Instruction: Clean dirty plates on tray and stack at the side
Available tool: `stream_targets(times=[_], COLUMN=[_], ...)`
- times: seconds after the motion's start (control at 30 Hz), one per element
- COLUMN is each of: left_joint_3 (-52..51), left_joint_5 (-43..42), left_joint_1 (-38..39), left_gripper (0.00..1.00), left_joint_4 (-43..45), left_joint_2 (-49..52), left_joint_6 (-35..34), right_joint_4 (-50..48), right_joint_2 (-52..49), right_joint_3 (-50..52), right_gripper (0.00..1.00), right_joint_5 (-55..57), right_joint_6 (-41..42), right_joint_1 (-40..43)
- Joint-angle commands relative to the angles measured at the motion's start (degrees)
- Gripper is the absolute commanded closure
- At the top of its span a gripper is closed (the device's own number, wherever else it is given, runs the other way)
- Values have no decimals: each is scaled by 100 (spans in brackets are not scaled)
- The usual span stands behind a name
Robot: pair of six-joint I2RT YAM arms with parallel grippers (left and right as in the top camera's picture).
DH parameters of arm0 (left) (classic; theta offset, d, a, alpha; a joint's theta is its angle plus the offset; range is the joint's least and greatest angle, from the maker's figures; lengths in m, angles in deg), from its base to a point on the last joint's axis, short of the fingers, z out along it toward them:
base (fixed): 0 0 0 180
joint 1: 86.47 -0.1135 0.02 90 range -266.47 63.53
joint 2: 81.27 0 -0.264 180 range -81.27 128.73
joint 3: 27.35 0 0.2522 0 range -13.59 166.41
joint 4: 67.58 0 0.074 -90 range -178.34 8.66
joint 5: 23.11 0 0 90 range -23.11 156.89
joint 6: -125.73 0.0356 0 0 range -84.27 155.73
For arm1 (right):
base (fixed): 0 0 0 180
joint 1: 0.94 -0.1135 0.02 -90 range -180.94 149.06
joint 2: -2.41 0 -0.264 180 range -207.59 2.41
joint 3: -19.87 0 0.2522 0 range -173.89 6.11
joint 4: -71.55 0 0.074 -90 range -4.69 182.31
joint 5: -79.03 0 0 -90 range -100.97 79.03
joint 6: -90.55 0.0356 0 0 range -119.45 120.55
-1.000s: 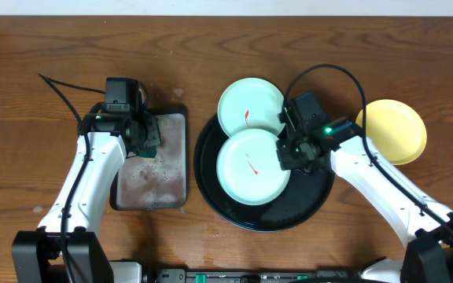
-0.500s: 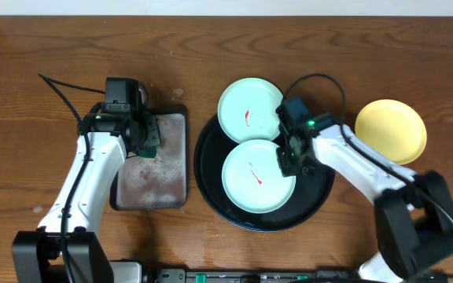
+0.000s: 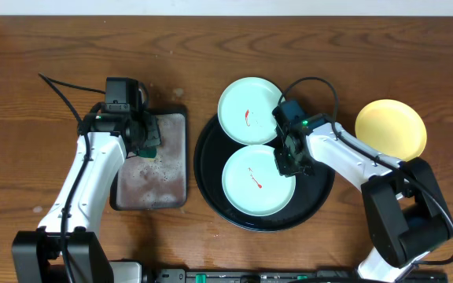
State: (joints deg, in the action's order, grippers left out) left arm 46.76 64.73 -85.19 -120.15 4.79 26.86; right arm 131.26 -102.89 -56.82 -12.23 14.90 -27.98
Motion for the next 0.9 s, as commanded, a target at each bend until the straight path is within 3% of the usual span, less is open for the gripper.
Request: stream_targets(times=[0.0,0.1,0.13,0.2,0.87], left_joint_3=[-52,-52,-52,-52,-883], left_joint_5=[94,94,94,94,92], left_joint_1=[-24,-24,-24,-24,-24], left_gripper=[84,83,77,75,66], left_joint_4=[-15,-15,-17,-22,743], left_joint_2=[44,44,44,44,599], left_joint_6=[92,92,92,92,92], right_joint_4=[-11,-9,-7,11,83], right_joint_2=[-37,-37,-37,-37,-37], right_joint_3=[39,46,48,48,48], right_gripper=[79,92,96,99,99], right_joint_5=[76,74,74,74,74], right_joint_6=[-2,0,-2,-2,0], right_joint_1=[24,24,24,22,22])
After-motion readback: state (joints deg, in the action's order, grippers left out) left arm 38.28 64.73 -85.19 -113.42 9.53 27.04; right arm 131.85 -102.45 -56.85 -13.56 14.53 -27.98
